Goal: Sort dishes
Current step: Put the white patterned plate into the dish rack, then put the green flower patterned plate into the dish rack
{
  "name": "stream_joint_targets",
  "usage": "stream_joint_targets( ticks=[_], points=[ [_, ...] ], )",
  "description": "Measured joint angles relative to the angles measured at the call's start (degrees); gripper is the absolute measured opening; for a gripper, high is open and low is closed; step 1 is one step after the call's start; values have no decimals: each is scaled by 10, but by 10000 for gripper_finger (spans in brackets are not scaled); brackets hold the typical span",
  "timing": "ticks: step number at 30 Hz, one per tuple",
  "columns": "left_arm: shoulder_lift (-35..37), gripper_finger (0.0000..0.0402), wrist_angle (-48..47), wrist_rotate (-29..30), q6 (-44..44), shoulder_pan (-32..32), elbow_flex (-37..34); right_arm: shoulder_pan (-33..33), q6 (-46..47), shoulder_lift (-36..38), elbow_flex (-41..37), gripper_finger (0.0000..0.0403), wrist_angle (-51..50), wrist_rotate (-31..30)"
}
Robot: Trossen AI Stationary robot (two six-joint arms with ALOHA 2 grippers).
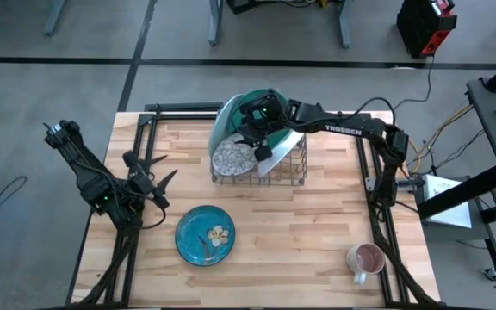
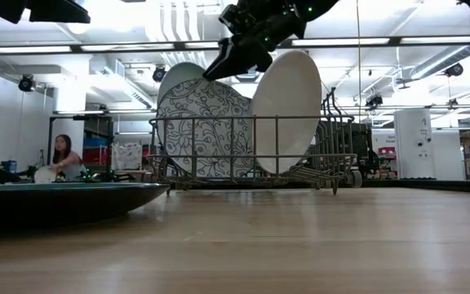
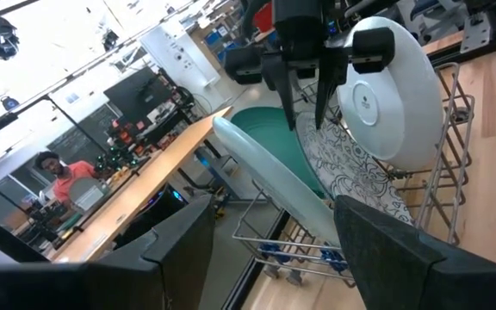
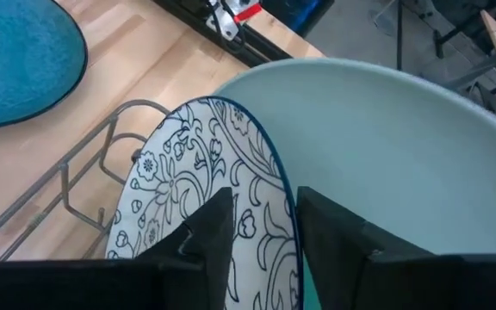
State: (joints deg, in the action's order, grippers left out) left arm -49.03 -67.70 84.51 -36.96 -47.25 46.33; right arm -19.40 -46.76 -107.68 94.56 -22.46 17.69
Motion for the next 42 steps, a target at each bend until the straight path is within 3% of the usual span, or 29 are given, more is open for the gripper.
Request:
stream_joint_targets(
  ticks=[15,29,35,42],
  points=[
    [0,229,20,-42,-3,0,0,4,29,73,6,165,-18,-32],
    [-25,229,159,-277,-6,0,-6,54,278,201,5,134,-198,-38],
    [-71,229,216,-335,-19,0,-40,114,399,217,-34,115,-250,-38],
    [-131,229,274,-378,-60,0,-77,214,513,218,-92,98,-214,-52]
  ],
)
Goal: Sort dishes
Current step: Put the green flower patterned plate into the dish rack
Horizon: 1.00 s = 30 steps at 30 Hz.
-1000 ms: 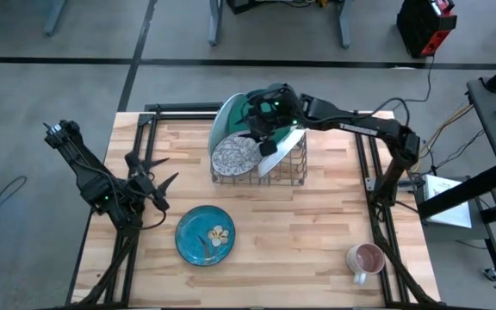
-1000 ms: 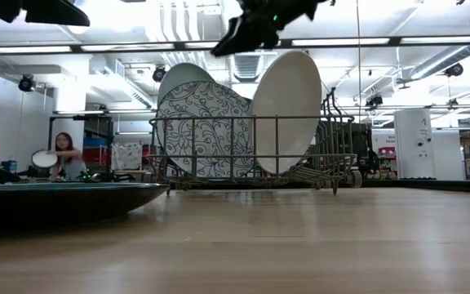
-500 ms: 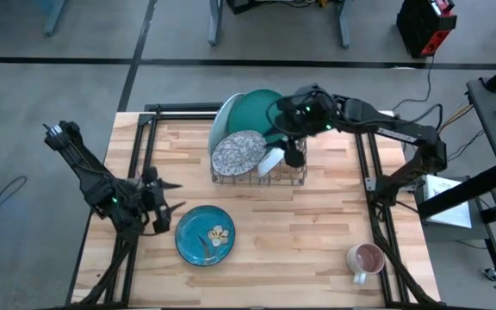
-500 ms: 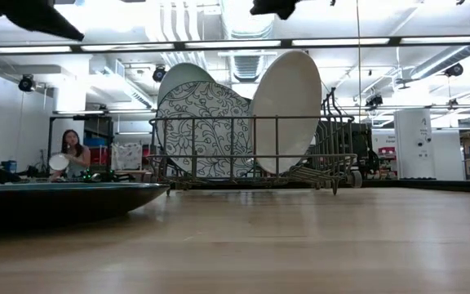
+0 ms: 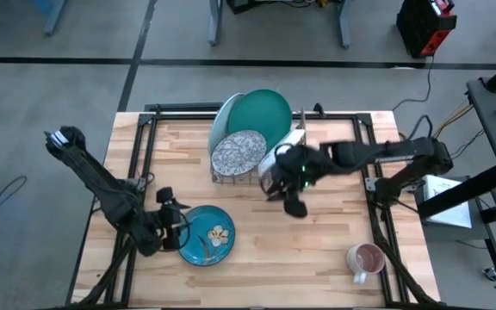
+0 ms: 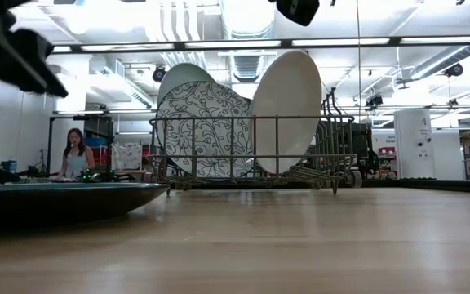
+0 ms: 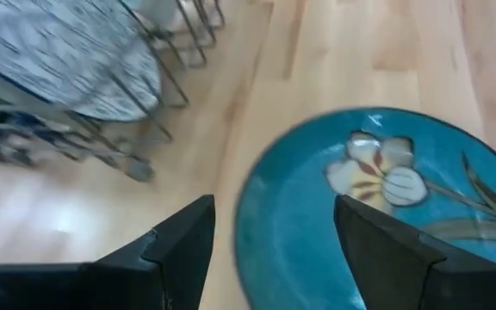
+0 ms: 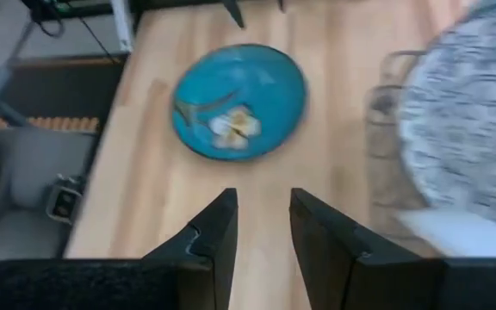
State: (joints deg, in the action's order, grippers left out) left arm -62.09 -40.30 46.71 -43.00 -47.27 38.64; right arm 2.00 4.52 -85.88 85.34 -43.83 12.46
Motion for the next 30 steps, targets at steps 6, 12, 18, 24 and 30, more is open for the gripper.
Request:
stream_joint_targets(
  ticks=[6,12,18,24,30],
  points=[
    [-41,229,56,-54,-28,0,-33,79,122,-6,-80,83,149,-22],
    [-82,229,74,-87,-59,0,-43,122,268,-6,-176,80,292,-47],
    [-131,229,80,-122,-60,0,-37,149,384,-22,-254,104,352,-89],
    [-175,229,89,-152,-77,-2,-37,154,479,-75,-286,138,418,-111],
    [-218,229,118,-154,-86,-3,-38,153,532,-144,-266,174,441,-112]
  ],
)
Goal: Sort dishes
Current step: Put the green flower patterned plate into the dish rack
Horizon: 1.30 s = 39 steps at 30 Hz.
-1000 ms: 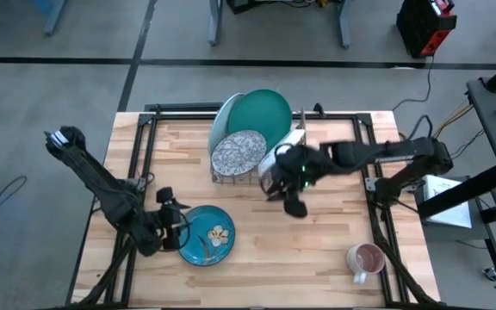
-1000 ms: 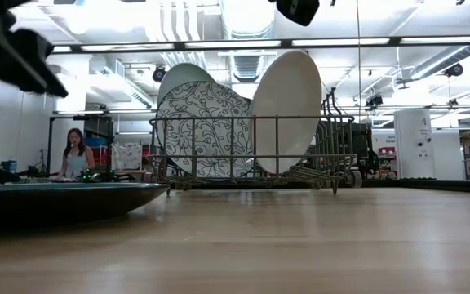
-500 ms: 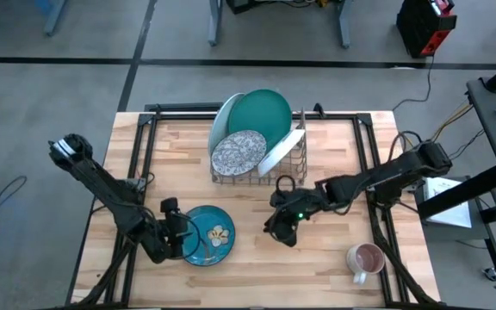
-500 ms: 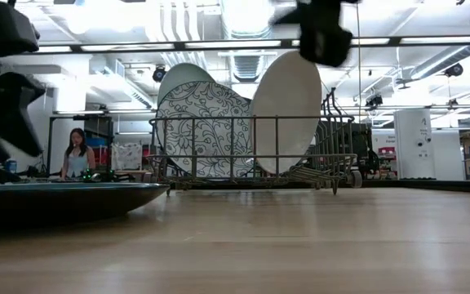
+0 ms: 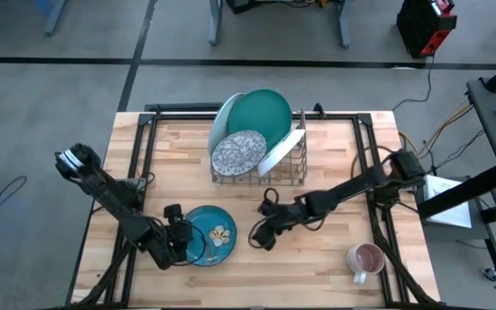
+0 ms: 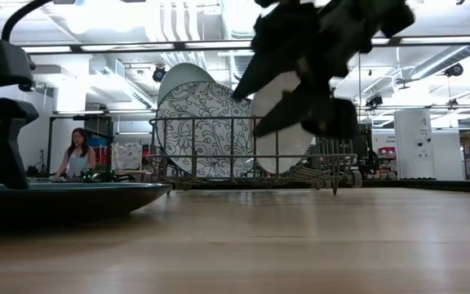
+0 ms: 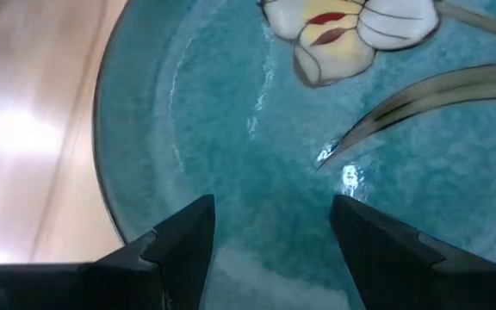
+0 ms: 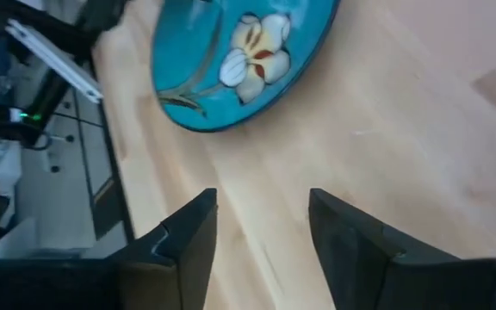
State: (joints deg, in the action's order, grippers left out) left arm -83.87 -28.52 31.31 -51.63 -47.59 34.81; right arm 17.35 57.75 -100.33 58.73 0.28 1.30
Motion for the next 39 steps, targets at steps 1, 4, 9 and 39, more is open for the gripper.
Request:
stream_joint_targets(
  ticks=[1,4,9,39],
  points=[
    [-6,229,5,2,-1,0,0,0,4,-13,8,179,1,0],
    [-23,229,32,12,-2,0,0,0,12,-49,29,193,0,0],
    [-31,229,70,19,-1,-3,-7,1,20,-102,70,215,9,-2],
    [-33,229,333,78,25,-7,-117,-23,47,-246,88,234,269,-52]
  ],
)
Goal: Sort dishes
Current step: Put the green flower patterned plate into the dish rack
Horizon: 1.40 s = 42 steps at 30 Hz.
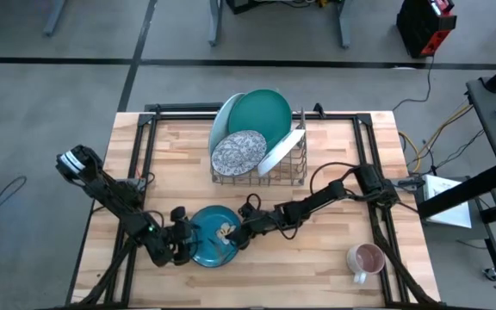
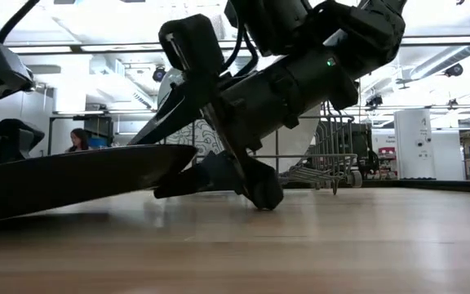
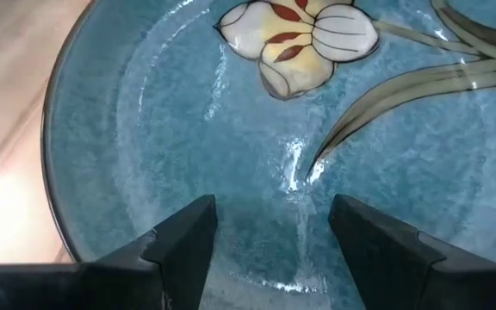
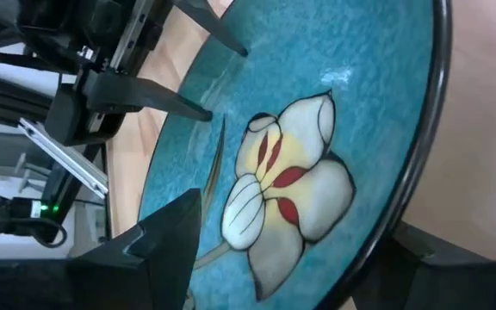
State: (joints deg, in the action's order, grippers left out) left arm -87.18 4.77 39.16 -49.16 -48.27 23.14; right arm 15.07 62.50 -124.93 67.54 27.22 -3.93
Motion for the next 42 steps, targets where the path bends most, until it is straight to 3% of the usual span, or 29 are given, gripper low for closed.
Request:
stream_joint_targets(
  ticks=[6,17,30,37,42],
  points=[
    [-2,229,15,40,43,0,6,-2,-29,-3,10,183,-4,-18],
    [8,229,16,98,113,1,42,-2,-31,-2,11,27,-13,-53],
    [134,229,-51,130,302,-5,123,1,-105,25,10,24,-28,-63],
    [196,229,-79,134,401,-22,183,10,-183,85,9,21,-118,-80],
    [219,229,-153,153,442,-25,212,21,-244,147,7,17,-200,-103]
  ],
)
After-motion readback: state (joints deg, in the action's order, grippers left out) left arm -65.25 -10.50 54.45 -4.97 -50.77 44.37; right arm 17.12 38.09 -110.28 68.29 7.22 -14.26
